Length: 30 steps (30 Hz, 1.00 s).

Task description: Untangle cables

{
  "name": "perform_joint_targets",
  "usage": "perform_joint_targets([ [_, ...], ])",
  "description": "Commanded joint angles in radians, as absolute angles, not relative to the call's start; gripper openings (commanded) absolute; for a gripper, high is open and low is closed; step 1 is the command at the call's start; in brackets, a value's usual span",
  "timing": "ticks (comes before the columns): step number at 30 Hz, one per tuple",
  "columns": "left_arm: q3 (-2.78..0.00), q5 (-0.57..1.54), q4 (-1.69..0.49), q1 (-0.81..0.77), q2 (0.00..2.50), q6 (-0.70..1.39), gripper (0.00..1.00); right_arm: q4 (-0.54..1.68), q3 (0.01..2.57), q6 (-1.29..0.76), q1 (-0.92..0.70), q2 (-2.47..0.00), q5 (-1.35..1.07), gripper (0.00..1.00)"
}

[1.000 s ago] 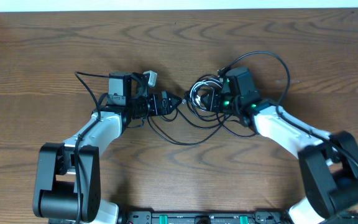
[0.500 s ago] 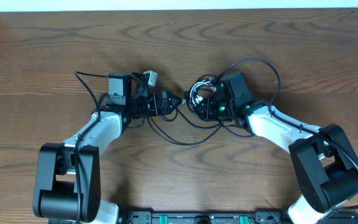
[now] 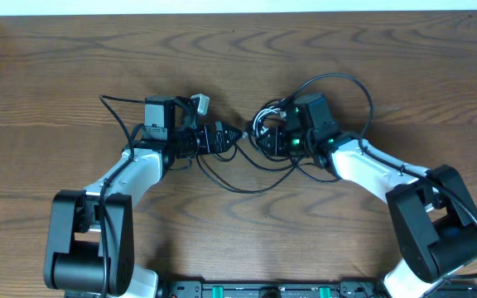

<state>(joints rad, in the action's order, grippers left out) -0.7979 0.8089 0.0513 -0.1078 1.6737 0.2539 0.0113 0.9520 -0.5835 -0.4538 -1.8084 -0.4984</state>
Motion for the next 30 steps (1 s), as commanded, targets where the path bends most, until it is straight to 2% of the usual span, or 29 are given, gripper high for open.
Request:
perform_joint_targets([
  [1,-0.806,0.810,0.049,-0.108,1.670,0.240,0.99,0.015,0.982,-0.563,-0.433,-1.795,-0.406,0.17],
  [3,-0.806,0.810,0.049,-0.108,1.670,0.240,0.99,0.006,0.982,-0.563,-0.438,-1.813,-0.387,0.11],
  [7,-0.806,0.810,0.049,-0.108,1.670,0.240,0.99,-0.013,0.982,-0.563,-0.466,-1.840,-0.387,0.07],
  [25,-0.806,0.810,0.049,-0.108,1.670,0.240,0.99,0.015,0.982,-0.518,-0.518,-1.885,-0.259,0.09],
  [30,-0.806,0.810,0.049,-0.108,1.670,0.240,0.99,0.025,0.981,-0.514,-0.521,-1.895,-0.305,0.03],
])
